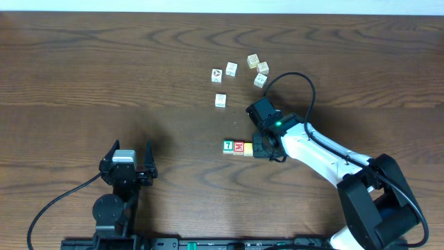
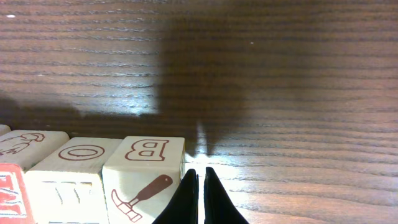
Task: Lift 4 blocks
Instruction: 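Adjust the right gripper against the white B block in the row, then raise the right gripper and move it right of the row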
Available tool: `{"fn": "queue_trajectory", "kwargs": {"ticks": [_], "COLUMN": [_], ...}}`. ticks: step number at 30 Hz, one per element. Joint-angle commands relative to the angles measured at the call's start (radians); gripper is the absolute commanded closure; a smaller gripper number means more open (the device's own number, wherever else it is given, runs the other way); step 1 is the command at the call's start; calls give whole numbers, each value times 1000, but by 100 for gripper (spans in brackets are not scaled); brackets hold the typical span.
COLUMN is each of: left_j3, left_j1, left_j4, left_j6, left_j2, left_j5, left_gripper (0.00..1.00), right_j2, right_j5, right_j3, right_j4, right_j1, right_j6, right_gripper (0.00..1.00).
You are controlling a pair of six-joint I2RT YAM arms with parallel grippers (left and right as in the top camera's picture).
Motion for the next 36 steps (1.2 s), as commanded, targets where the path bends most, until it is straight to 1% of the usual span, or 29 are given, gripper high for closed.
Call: {"fn": "queue_trajectory", "kwargs": {"ticks": [1,8,14,17,21,24,28,33,36], "left_j3": [-14,-14,-14,-14,-14,-14,-14,-14,-14], "left_j1": [6,6,6,6,6,6,6,6,6], "left_j4": [-39,-39,-39,-39,-39,-39,-39,-39,-39], "left_j6": [-5,-5,-5,-5,-5,-5,-5,-5,-5], "left_j2": [-5,-5,-5,-5,-5,-5,-5,-5,-5], "left_j5": [3,2,2,3,2,3,2,2,3], "left_gripper": [25,26,26,26,26,26,26,26,26], "right_j2": [-16,-16,-16,-18,-43,-101,-207,-342,-400], "right_j5": [-8,-3,88,134,147,179,188,188,187], "right_j3": [14,14,14,14,14,14,14,14,14], "right_j4": [10,20,8,0,-3,-3,6,-5,-16], "right_j1": [10,18,17,12,-5,-23,-53,-85,-102], "right_j6": [-8,-8,-4,4,6,-2,-60,-177,-201], "right_gripper": [96,95,93,95,99,99,94,88,83]}}
